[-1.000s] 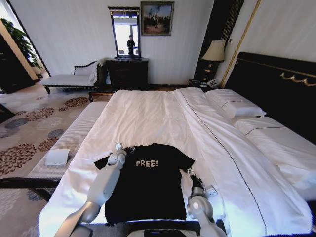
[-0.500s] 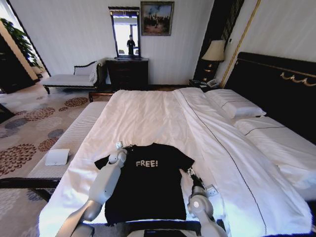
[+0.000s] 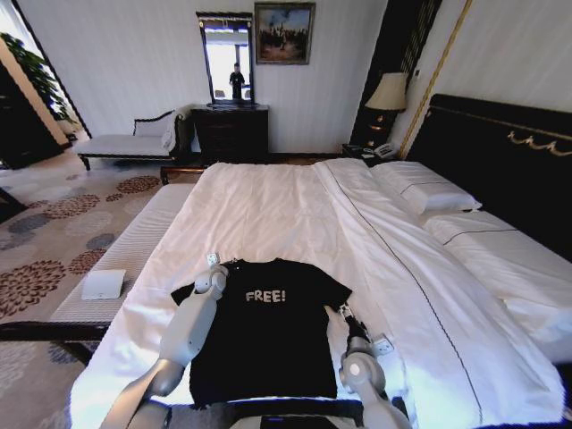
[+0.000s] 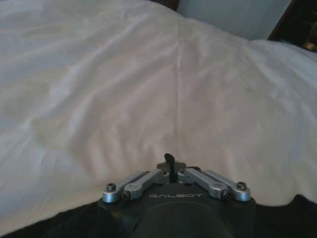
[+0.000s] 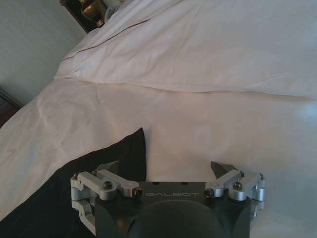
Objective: Fold the clothes on the bed.
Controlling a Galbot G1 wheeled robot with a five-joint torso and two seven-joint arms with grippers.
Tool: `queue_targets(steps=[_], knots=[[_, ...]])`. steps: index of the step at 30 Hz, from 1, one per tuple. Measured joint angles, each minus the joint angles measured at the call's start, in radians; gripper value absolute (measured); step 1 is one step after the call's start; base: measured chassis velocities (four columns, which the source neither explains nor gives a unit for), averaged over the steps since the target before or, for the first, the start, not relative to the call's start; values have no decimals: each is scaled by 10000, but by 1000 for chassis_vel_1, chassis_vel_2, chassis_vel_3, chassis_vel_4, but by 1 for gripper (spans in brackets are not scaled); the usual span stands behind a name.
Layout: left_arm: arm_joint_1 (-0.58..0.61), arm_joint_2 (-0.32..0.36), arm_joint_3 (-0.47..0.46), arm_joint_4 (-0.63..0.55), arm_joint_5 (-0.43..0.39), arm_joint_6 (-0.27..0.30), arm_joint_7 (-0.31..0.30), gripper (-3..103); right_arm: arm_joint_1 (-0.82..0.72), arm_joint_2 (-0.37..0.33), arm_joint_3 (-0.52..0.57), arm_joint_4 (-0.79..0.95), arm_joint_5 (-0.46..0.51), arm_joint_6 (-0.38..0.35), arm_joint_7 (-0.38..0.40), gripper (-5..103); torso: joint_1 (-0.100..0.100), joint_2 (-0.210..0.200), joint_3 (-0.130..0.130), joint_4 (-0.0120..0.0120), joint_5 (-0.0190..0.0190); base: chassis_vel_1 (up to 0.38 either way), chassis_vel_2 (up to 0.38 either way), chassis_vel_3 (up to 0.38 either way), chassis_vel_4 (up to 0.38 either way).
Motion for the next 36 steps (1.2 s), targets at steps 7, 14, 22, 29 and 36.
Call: queue_targets(steps=[7, 14, 22, 29, 36], knots=[[-329, -155, 118, 504, -17, -445, 189, 2, 11, 18, -12, -15, -32, 9, -6, 100, 0, 0, 0, 0, 1, 0, 0, 0, 0], [156, -184, -319, -22, -11, -481, -349, 21, 276, -108, 80, -217, 94, 255, -579, 100, 0, 0, 0, -2, 0, 0, 0, 0, 0], [2296, 746, -2227, -2522, -360, -129, -1218, 48, 796, -545, 160, -649, 1070, -53, -1480, 100, 1, 0, -1, -1, -2, 0, 0, 0, 0], [5175, 951, -4203, -4569, -1080, -646, -695, 76, 1081, -687, 237, -1364, 1398, -227, -2820, 100, 0, 1, -2, 3, 0, 0, 0, 0, 0], [8034, -338, -5032, -6819, -453, -2130, 321, 98, 1392, -622, 431, -2034, 1277, -82, -4171, 100, -1, 3, -3, 2, 3, 0, 0, 0, 0]])
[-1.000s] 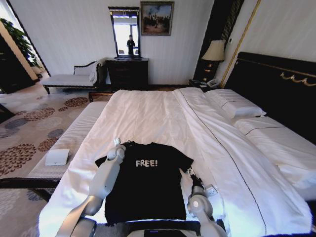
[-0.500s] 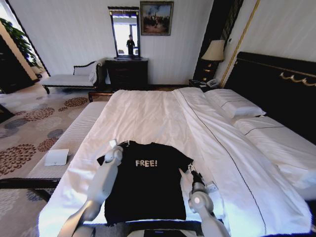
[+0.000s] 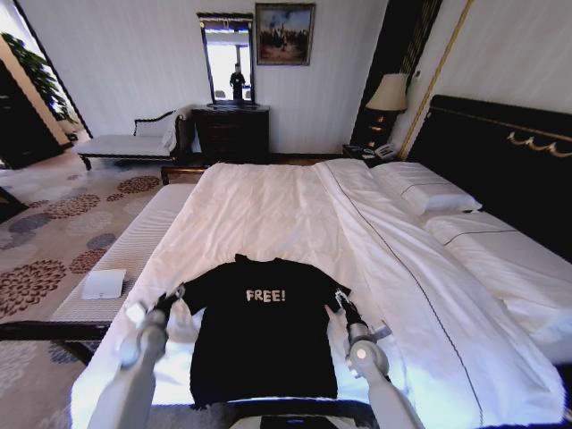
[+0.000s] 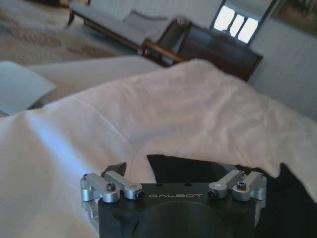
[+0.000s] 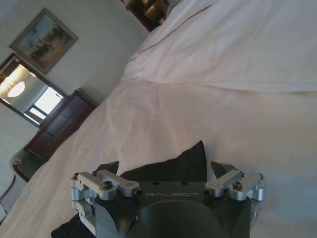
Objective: Fold the clothes on the bed.
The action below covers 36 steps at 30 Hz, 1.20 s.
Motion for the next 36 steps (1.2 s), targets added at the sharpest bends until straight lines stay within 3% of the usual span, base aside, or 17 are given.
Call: queue_targets(steps=[6, 12, 16, 19, 25, 28, 31, 36], knots=[[610, -366, 57, -496, 418, -509, -212, 100, -77, 179, 626, -274, -49, 173, -360, 100, 1, -1, 2, -7, -5, 0, 0, 0, 0], [1153, -206, -243, -886, 276, -630, -313, 100, 6, 232, 858, -542, 101, -56, -388, 100, 1, 0, 2, -3, -1, 0, 0, 0, 0], [1458, -52, -499, -1079, 47, -683, -465, 100, 160, 300, 817, -966, 226, -166, -896, 101, 1, -1, 2, -3, -4, 0, 0, 0, 0], [1590, -4, -560, -1185, -145, -685, -552, 100, 369, 361, 765, -1290, 214, -203, -1161, 90, 1, -2, 2, -3, -2, 0, 0, 0, 0], [1563, 1, -528, -1203, -264, -685, -676, 100, 682, 371, 738, -1622, 194, -208, -1225, 88, 2, -3, 3, -2, -3, 0, 0, 0, 0], [1510, -42, -461, -1173, -274, -682, -715, 100, 980, 389, 717, -1907, 194, -220, -1227, 73, 3, -2, 3, -2, -3, 0, 0, 0, 0], [1499, -73, -419, -1134, -273, -680, -732, 100, 1088, 424, 701, -1990, 189, -221, -1223, 67, 3, -3, 3, -2, -1, 0, 0, 0, 0], [1510, -158, -374, -1107, -239, -679, -750, 100, 1123, 439, 682, -2070, 32, -168, -1199, 47, 2, -2, 3, -3, -2, 0, 0, 0, 0]])
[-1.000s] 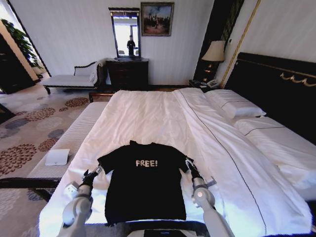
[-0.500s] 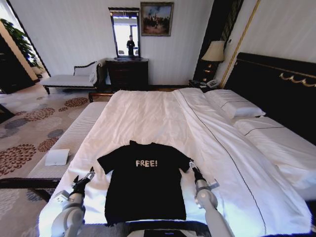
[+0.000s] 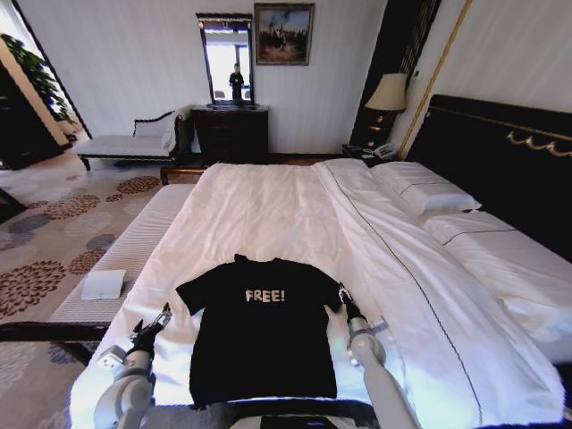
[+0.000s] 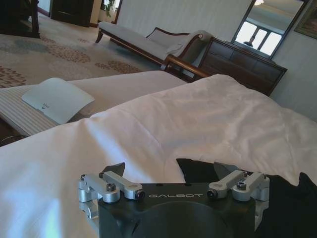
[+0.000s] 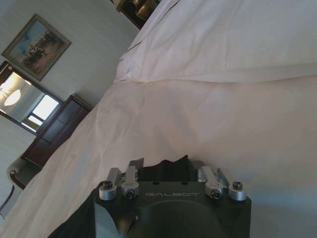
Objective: Fold the clothes on the bed.
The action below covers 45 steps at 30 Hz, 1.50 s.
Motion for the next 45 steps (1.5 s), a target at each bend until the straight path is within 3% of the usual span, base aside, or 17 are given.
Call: queue_targets(steps=[4, 7, 9, 13, 23, 35, 45], knots=[[53, -76, 17, -36, 27, 0, -4, 100, -6, -10, -2, -51, -75, 106, 25, 36, 0, 0, 0, 1, 0, 0, 0, 0, 0], [110, -127, 9, -79, 36, 0, -17, 100, -12, -22, 3, -77, -143, 192, 55, 20, 0, -1, 0, 1, 0, 0, 0, 0, 0], [133, -141, -4, -95, 36, 0, -25, 100, -22, -29, 7, -82, -172, 229, 63, 20, 0, -1, 0, 1, 0, 0, 0, 0, 0], [194, -221, -20, -156, 59, -2, -46, 100, -167, -42, 60, -33, -231, 396, 79, 2, 0, 0, 0, 1, 0, 0, 0, 0, 0], [313, -374, 52, -226, 242, -53, -76, 100, -885, -46, 21, 1218, -243, 811, 94, 0, 0, 0, 0, 0, -1, 0, 0, 0, 0], [309, -410, 104, -167, 267, -57, -131, 100, -524, -64, -1645, 2365, -140, 1025, -112, 0, 0, -1, 0, 2, -2, 0, 0, 0, 0], [257, -390, 3, 93, 265, -76, -145, 100, -121, 72, -2744, 2027, -160, 1046, -563, 0, 0, 0, 0, 1, -1, 0, 0, 0, 0]])
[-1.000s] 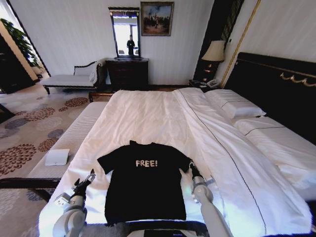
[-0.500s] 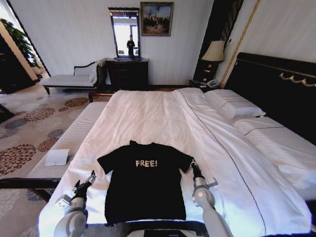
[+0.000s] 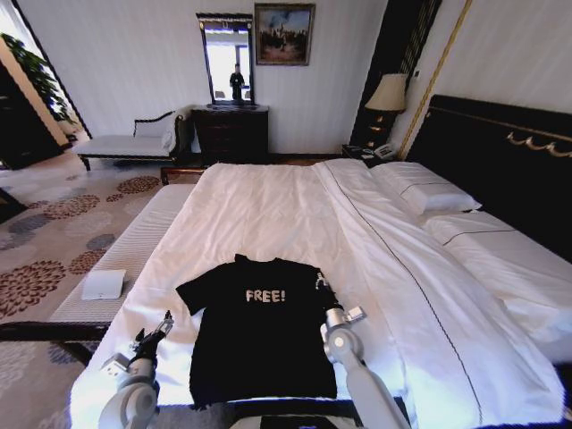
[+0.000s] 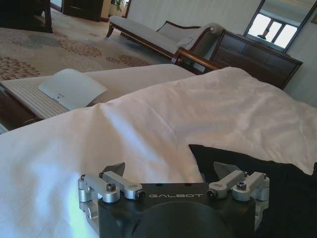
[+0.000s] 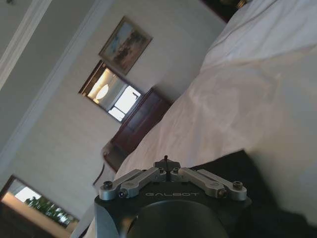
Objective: Fold the clothes on the bed.
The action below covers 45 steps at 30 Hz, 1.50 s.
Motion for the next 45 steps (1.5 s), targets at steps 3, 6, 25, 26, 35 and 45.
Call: queue_targets(steps=[3, 6, 25, 26, 35, 45], knots=[[-27, -19, -3, 56, 0, -5, -2, 100, 184, 66, -299, -237, -75, 59, -94, 0, -1, 0, 0, 0, 0, 0, 0, 0, 0], [-56, -49, -2, 122, 15, -13, -3, 100, 421, 169, -548, -572, -163, 122, -179, 0, 0, 0, 0, 0, 0, 0, 0, 0, 0], [-348, -188, 10, -30, -500, 259, -253, 100, -193, 136, -592, -53, -539, 378, -212, 15, 0, 0, 0, 0, 1, 0, 0, 0, 0], [-399, -176, -32, -108, -673, 336, -307, 100, -464, 85, -507, 410, -372, 366, -212, 20, 0, 0, 0, 0, 1, 0, 0, 0, 0], [-1156, 120, -249, -209, -2086, 1213, -706, 100, -1948, 193, 297, 2718, 331, 350, 61, 52, -2, 0, -1, 0, 2, 0, 0, 0, 0], [-2799, 377, 212, 1148, -2615, 1913, -905, 100, -2267, 206, 586, 2837, 166, 453, 589, 90, -2, 0, 0, 0, 1, 0, 0, 0, 0]])
